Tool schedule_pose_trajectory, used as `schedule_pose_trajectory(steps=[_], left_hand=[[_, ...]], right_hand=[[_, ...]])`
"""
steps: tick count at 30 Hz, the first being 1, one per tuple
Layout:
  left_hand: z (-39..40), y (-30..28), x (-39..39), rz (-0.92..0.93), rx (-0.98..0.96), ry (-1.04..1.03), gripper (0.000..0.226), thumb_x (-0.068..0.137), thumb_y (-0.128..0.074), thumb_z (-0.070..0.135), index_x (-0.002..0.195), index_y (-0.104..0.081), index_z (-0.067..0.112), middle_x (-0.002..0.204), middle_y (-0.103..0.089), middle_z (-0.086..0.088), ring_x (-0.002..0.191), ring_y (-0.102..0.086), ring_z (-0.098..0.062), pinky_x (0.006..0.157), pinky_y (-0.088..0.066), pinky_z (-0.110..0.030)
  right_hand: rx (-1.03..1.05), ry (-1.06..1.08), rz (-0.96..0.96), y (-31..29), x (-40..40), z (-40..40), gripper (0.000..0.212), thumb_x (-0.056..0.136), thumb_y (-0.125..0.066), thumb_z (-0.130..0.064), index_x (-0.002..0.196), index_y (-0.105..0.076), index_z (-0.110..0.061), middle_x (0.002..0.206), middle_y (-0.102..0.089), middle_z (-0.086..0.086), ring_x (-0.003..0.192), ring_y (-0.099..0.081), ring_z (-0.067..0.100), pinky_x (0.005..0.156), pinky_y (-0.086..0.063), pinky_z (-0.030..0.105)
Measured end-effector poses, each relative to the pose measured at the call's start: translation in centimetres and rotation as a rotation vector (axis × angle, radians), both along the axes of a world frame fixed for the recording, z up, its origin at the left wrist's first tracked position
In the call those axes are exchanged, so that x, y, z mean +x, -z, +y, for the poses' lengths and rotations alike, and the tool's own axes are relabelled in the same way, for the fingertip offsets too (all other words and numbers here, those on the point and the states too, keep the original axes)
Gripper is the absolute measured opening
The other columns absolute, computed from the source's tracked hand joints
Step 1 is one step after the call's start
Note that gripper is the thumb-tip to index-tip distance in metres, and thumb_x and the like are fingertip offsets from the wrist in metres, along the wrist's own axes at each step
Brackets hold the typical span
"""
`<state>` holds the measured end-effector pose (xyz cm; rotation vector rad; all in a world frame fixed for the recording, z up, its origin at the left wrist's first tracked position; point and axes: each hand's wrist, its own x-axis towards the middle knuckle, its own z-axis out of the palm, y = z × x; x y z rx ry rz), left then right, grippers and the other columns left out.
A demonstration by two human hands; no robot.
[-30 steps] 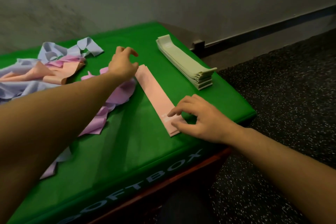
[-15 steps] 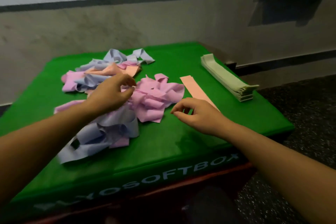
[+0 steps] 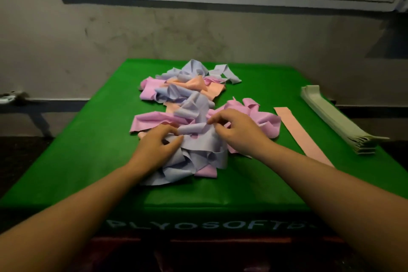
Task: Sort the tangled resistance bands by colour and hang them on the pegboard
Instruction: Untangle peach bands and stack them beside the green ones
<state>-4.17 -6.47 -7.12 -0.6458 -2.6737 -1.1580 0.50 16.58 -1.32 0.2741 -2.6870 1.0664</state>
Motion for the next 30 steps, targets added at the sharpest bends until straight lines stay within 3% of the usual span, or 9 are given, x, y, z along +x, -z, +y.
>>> schedule_pose_trajectory(steps=[5,8,12,14,17,20,23,25,30], left_hand=[[0.7,0.6,-0.9,0.201,-0.115,-0.023,0.035,0.079,-0.053,0.054,0.099,-0.062,0.027,0.103,-0.065,0.006,0.097,-0.059,-0.019,0.088,-0.045,-0.040],[1.2,0.4,-2.2,0.328,-0.146,-0.027,0.045,0.079,-0.053,0.051,0.118,-0.055,0.028,0.127,-0.055,0.003,0.121,-0.049,-0.021,0.103,-0.034,-0.044],[1.6,0.8,-3.9,0.255,-0.169,0.013,0.066,0.084,-0.042,0.051,0.147,-0.036,0.033,0.156,-0.033,0.006,0.147,-0.024,-0.017,0.121,-0.011,-0.053],[1.8,1.2,-4.3,0.217,-0.199,0.053,0.064,0.086,-0.037,0.051,0.148,-0.035,0.035,0.155,-0.035,0.008,0.143,-0.031,-0.015,0.120,-0.018,-0.050],[2.0,1.5,-4.5,0.240,-0.192,0.077,0.055,0.089,-0.040,0.044,0.142,-0.046,0.031,0.137,-0.052,0.005,0.120,-0.051,-0.019,0.104,-0.041,-0.044],[1.9,1.7,-4.6,0.255,-0.189,0.045,0.056,0.090,-0.040,0.045,0.144,-0.043,0.030,0.129,-0.057,0.003,0.113,-0.053,-0.020,0.099,-0.043,-0.042],[2.0,1.8,-4.3,0.276,-0.190,0.033,0.064,0.090,-0.042,0.043,0.152,-0.030,0.032,0.118,-0.058,0.003,0.104,-0.052,-0.019,0.093,-0.043,-0.039],[2.0,1.7,-4.3,0.284,-0.191,0.027,0.067,0.091,-0.045,0.041,0.154,-0.025,0.034,0.112,-0.058,0.003,0.099,-0.051,-0.019,0.090,-0.043,-0.039],[2.1,1.7,-4.3,0.288,-0.245,-0.004,0.064,0.092,-0.043,0.043,0.153,-0.026,0.036,0.110,-0.058,0.002,0.096,-0.050,-0.019,0.087,-0.044,-0.040]], right_hand=[[0.105,-0.009,0.115,-0.3,-4.3,-2.3,0.020,0.089,-0.057,-0.008,0.098,-0.071,-0.018,0.104,-0.063,-0.004,0.098,-0.054,0.012,0.086,-0.042,0.027],[0.074,0.028,0.121,-0.2,-7.2,-3.0,0.020,0.088,-0.052,-0.003,0.094,-0.063,-0.020,0.100,-0.062,-0.001,0.092,-0.056,0.016,0.076,-0.041,0.027],[-0.021,0.114,0.149,-0.5,-10.2,-3.7,0.024,0.087,-0.046,0.002,0.087,-0.054,-0.021,0.085,-0.057,-0.006,0.077,-0.052,0.012,0.069,-0.045,0.024],[-0.090,0.170,0.052,-0.3,-12.0,-3.1,0.024,0.089,-0.047,0.000,0.095,-0.054,-0.022,0.091,-0.061,-0.008,0.083,-0.058,0.008,0.071,-0.044,0.016],[0.008,0.269,-0.117,1.0,-14.8,-1.3,0.034,0.096,-0.051,-0.012,0.130,-0.051,-0.015,0.128,-0.060,0.007,0.113,-0.058,0.027,0.087,-0.045,0.033],[0.123,0.303,-0.258,2.3,-16.0,0.4,0.045,0.098,-0.056,-0.027,0.140,-0.047,-0.012,0.135,-0.058,0.013,0.118,-0.056,0.032,0.089,-0.043,0.035],[0.170,0.318,-0.257,3.5,-15.8,1.2,0.028,0.093,-0.064,-0.033,0.112,-0.071,-0.013,0.109,-0.072,0.010,0.102,-0.063,0.030,0.073,-0.039,0.029],[0.170,0.329,-0.138,3.9,-15.1,1.1,0.022,0.090,-0.067,-0.037,0.090,-0.074,-0.017,0.094,-0.073,0.006,0.092,-0.063,0.028,0.069,-0.038,0.030],[0.255,0.305,0.126,2.9,-13.1,1.0,0.025,0.083,-0.074,-0.035,0.076,-0.064,-0.014,0.103,-0.057,0.004,0.101,-0.048,0.028,0.085,-0.041,0.039]])
